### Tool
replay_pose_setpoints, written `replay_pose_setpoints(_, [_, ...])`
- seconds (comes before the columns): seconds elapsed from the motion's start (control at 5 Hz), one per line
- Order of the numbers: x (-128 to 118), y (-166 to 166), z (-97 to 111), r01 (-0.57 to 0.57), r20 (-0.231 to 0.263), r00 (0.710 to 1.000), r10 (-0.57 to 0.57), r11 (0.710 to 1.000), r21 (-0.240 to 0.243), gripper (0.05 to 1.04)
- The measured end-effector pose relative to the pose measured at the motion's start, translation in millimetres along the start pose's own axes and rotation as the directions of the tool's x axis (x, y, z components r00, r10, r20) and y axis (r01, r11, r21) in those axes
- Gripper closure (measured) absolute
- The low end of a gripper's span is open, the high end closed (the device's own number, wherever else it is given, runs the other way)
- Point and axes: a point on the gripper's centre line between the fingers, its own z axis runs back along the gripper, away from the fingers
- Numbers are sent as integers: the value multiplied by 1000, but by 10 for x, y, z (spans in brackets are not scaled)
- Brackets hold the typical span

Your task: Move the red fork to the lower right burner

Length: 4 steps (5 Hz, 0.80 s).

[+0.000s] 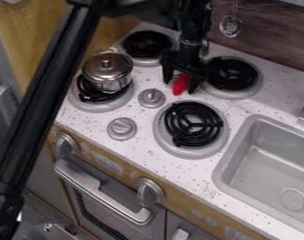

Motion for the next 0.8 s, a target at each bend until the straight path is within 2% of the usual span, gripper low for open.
replay_pose_setpoints(0.2, [6, 43, 8, 1, -22, 1000, 0, 1000, 26, 408])
replay_pose_setpoints(0.4, [-6, 43, 42, 50, -52, 998, -47, 997, 59, 658])
replay_pose_setpoints(0.6, [-38, -6, 8, 79, -34, 997, -76, 994, 72, 676])
replay_pose_setpoints(0.8, [-154, -35, 237, 92, 31, 995, -94, 993, 67, 676])
